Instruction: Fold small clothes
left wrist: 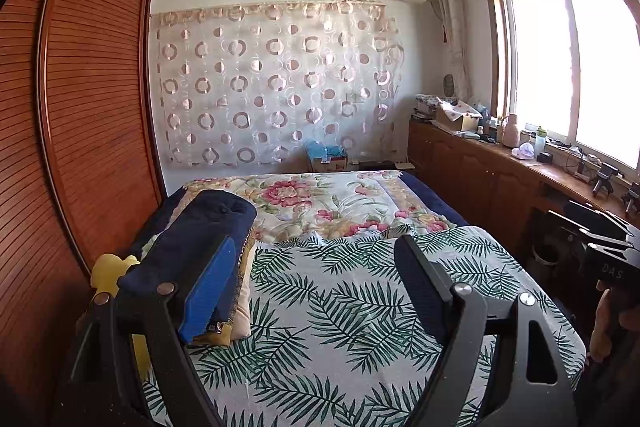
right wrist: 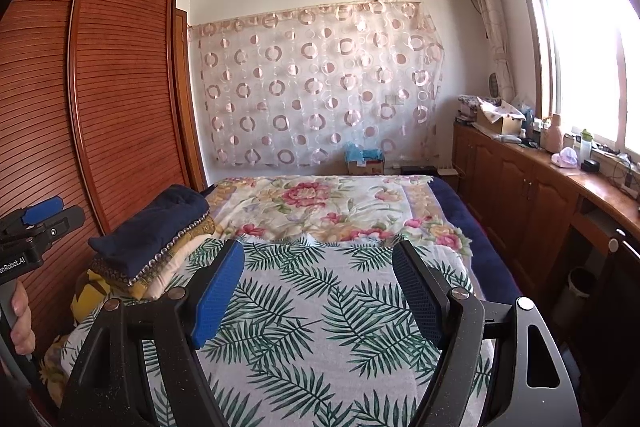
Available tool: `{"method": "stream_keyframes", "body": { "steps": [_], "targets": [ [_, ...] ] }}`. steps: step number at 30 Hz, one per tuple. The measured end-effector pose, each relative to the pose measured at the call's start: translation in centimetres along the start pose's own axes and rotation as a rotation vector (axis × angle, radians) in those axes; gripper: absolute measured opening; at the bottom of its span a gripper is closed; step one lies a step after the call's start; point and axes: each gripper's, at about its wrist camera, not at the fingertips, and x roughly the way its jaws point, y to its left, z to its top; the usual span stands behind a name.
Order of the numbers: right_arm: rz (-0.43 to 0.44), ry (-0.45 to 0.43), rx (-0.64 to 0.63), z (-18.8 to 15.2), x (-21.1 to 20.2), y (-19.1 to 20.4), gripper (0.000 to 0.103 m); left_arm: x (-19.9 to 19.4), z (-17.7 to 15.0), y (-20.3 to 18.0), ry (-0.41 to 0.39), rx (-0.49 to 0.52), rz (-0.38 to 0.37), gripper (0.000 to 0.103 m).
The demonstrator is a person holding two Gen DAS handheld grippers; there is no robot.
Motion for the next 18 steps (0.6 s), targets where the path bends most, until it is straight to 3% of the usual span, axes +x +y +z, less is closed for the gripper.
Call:
{"method": "stream_keyframes", "body": {
  "steps": [18],
  "targets": [
    [-0.002,-0.001,-0.004,0.04,-0.01,-0.3,0.078,0.0,-0.04,0.12,0.001,-0.002,0.003,0.082]
  ]
}}
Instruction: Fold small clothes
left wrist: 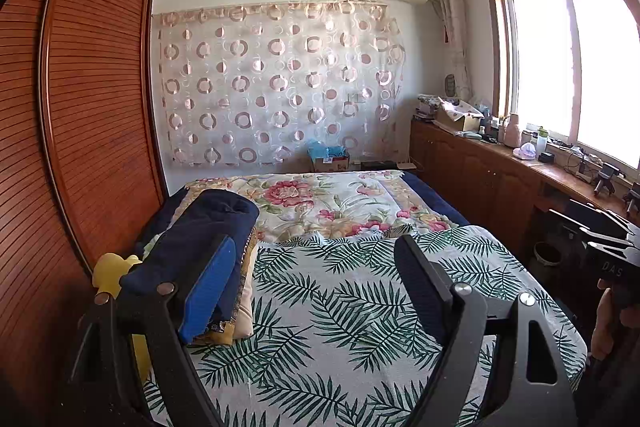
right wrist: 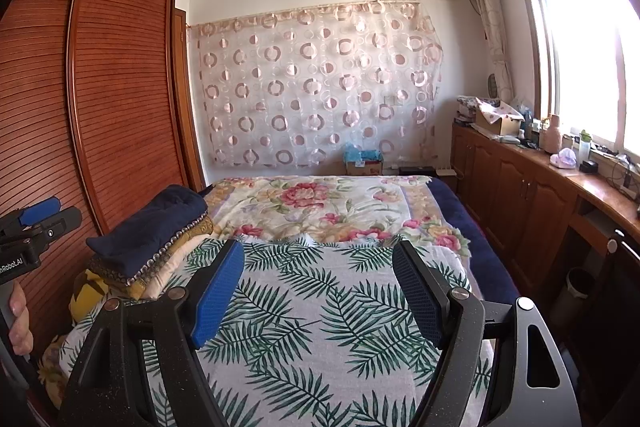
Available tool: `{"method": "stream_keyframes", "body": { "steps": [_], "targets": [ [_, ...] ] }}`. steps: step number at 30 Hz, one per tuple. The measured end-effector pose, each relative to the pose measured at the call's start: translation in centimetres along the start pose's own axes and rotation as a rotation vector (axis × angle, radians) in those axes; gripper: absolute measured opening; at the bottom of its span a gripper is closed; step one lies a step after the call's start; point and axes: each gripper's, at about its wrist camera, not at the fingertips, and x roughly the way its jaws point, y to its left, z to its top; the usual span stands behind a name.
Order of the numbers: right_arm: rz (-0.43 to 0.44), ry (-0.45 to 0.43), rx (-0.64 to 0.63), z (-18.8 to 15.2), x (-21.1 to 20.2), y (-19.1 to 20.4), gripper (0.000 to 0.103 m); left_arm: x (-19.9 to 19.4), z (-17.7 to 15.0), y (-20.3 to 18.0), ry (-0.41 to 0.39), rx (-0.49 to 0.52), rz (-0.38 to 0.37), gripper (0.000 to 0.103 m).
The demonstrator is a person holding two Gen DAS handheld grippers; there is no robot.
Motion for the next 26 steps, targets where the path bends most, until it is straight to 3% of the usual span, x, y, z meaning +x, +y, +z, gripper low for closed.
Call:
{"method": "stream_keyframes", "body": {
  "steps": [26],
  "targets": [
    [0.005,0.0,-0.004,-0.02,0.04,-0.54,0.078,0.01,-0.06,0.05,-0.001,0.0,0.001,0.082]
  ]
}}
